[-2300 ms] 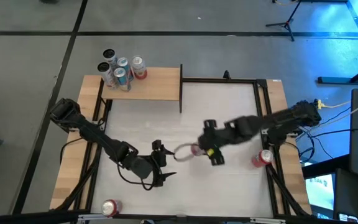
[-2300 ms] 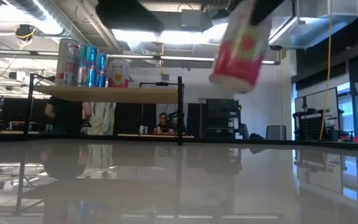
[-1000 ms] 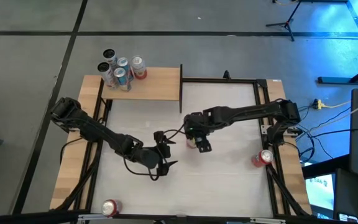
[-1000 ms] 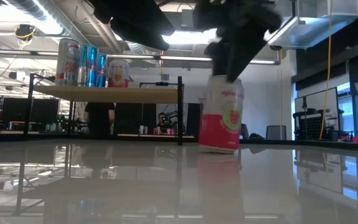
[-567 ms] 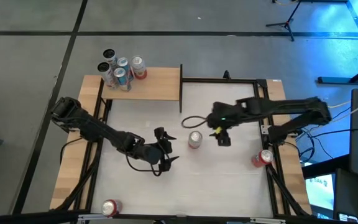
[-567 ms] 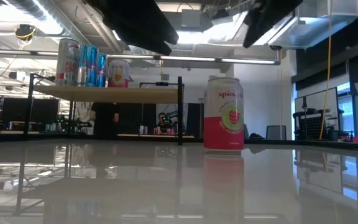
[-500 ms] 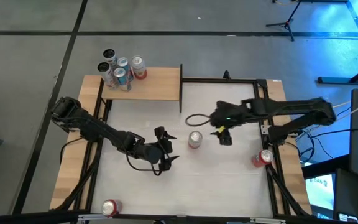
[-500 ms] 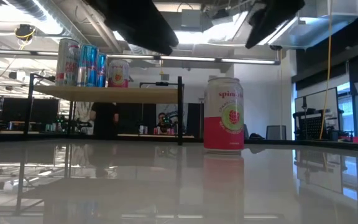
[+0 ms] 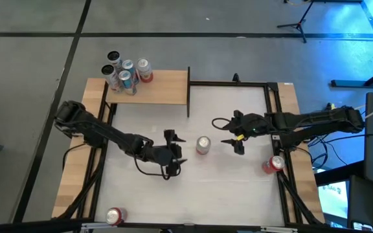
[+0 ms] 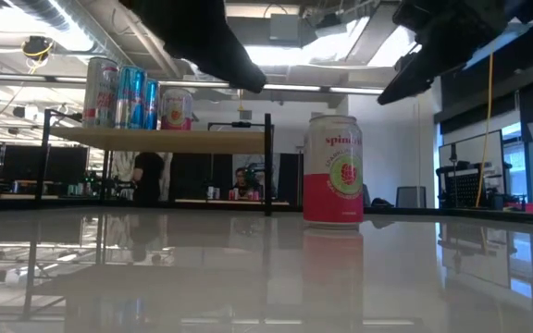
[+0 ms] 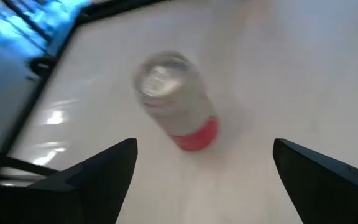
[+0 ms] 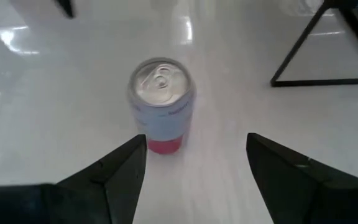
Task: Place canned beverage on shelf
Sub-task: Put the pink white soda can on the shelf aligned with the pink white soda
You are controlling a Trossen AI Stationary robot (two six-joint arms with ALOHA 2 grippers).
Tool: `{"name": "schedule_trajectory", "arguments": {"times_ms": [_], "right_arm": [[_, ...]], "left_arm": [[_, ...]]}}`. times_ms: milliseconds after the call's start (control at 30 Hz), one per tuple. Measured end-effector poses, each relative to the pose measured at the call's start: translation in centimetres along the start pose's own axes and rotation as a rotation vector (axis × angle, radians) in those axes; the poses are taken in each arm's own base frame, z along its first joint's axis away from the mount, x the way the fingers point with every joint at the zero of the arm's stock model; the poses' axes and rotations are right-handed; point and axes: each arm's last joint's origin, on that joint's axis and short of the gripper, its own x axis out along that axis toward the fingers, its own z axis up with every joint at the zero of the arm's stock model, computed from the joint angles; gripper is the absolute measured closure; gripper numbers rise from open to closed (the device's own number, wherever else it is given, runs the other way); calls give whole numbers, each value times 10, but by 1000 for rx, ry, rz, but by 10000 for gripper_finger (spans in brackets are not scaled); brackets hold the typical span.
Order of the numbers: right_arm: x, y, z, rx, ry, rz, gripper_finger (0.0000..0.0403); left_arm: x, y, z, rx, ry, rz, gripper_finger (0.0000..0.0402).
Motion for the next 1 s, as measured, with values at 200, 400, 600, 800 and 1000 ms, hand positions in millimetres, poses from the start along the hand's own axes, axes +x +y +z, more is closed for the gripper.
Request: {"name": "schedule_trajectory", "arguments": {"times_ms": [200, 400, 600, 800, 1000], "right_arm": [[0, -2, 3, -12, -32, -59, 132], [0, -1, 10, -82, -108, -65, 132], [-1, -2, 6, -113, -64, -65, 132], [3, -2, -7, -84, 5, -63, 132], [3, -2, -15, -70, 88, -51, 132]], "left_arm": [[6, 9, 0, -61, 11, -29, 35], [16, 27, 6, -138, -29, -83, 35], [24, 47, 13, -362, -98, -43, 35], [22, 45, 20, -454, -160, -59, 35], [38, 49, 21, -560, -175, -51, 35]]}}
